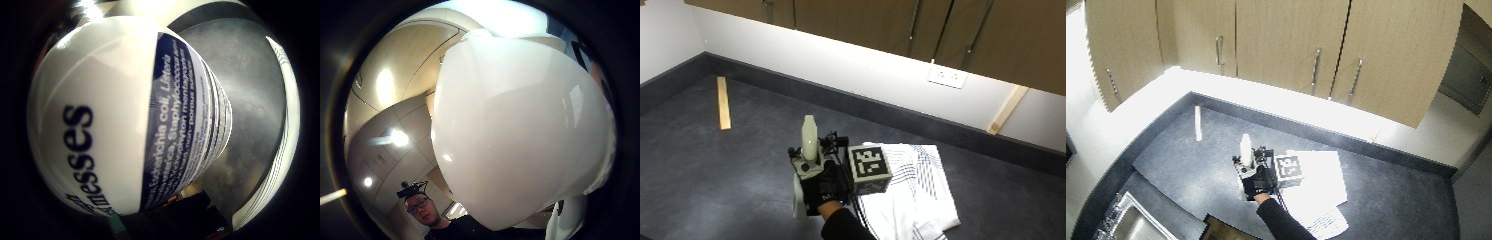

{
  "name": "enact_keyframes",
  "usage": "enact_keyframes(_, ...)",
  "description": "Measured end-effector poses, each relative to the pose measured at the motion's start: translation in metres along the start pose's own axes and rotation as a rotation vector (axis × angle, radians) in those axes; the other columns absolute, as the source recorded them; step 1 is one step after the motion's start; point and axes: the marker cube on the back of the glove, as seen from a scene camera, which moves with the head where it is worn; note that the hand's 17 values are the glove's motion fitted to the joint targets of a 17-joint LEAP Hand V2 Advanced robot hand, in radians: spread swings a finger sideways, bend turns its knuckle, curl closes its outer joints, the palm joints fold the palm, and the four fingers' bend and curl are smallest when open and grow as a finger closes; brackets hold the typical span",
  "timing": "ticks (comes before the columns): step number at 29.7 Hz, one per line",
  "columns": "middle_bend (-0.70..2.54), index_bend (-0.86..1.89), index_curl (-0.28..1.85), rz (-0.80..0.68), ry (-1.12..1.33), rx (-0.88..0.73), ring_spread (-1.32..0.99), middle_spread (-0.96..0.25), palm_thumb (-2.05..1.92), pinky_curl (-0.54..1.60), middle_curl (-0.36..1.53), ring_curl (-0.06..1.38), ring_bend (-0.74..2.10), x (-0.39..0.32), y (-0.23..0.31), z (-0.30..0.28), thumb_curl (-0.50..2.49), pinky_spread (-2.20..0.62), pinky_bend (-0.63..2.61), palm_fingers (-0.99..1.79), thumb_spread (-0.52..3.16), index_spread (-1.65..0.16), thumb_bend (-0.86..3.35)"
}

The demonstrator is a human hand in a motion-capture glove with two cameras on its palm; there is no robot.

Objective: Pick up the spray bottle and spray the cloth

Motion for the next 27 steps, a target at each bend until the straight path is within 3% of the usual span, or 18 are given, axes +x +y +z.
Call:
enact_keyframes(10, 0.4, 0.22, 0.76, 0.075, 0.084, 0.082, -0.17, -0.08, 1.16, 0.46, 0.68, 0.61, 0.31, 0.062, 0.022, -0.029, 0.79, -0.06, 0.18, 1.08, 0.62, -0.19, -0.02)
enact_keyframes(23, 0.37, 0.19, 0.75, 0.116, 0.104, 0.072, -0.15, -0.06, 1.16, 0.45, 0.67, 0.61, 0.29, 0.071, 0.021, -0.039, 0.77, -0.05, 0.18, 1.06, 0.67, -0.18, -0.02)
enact_keyframes(27, 0.3, 0.16, 0.73, 0.136, 0.129, 0.055, -0.11, -0.03, 1.11, 0.45, 0.64, 0.6, 0.23, 0.073, 0.021, -0.036, 0.75, -0.02, 0.17, 0.84, 0.74, -0.18, -0.04)
